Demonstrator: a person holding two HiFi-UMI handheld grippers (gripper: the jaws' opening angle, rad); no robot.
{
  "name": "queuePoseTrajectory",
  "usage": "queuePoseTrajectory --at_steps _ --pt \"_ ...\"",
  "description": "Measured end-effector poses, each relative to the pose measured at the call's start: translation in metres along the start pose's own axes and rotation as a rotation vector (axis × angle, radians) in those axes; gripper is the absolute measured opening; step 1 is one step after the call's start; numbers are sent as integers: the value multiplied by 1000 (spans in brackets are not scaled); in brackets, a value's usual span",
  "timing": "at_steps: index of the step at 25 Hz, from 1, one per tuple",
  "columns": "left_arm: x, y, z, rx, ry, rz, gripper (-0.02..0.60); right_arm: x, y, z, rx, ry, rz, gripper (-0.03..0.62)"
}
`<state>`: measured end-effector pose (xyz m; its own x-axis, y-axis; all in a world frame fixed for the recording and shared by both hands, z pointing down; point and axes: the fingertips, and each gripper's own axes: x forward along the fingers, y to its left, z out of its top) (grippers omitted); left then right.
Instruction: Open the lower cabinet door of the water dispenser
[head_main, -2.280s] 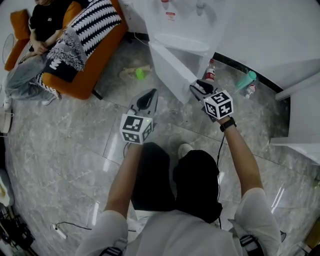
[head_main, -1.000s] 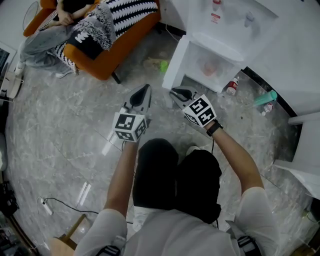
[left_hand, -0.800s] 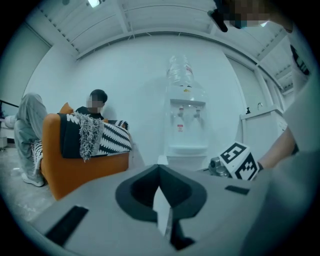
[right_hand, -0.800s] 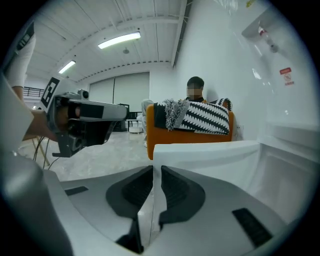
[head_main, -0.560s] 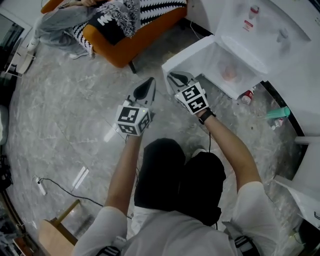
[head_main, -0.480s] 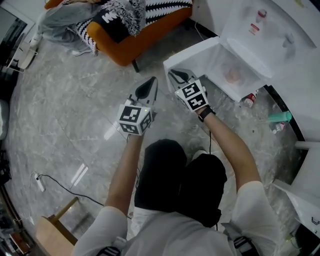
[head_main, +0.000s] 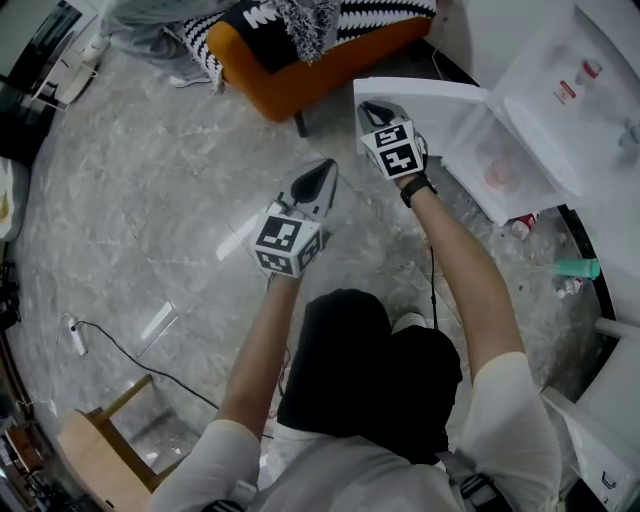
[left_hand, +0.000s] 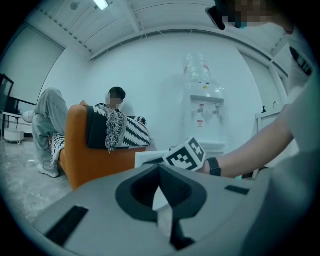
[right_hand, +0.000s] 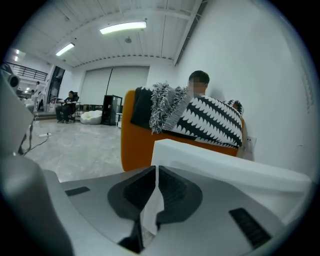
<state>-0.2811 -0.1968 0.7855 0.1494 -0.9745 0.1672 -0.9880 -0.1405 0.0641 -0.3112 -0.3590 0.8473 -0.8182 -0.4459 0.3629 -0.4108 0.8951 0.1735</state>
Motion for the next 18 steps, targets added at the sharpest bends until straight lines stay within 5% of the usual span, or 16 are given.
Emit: queuePoseTrajectory --at_steps 11,18 --pt "-4 14 7 -6 -4 -3 8 26 -35 9 28 17 -52 11" --pt "15 -5 32 8 5 -55 8 -57 -47 33 103 -118 -113 11"
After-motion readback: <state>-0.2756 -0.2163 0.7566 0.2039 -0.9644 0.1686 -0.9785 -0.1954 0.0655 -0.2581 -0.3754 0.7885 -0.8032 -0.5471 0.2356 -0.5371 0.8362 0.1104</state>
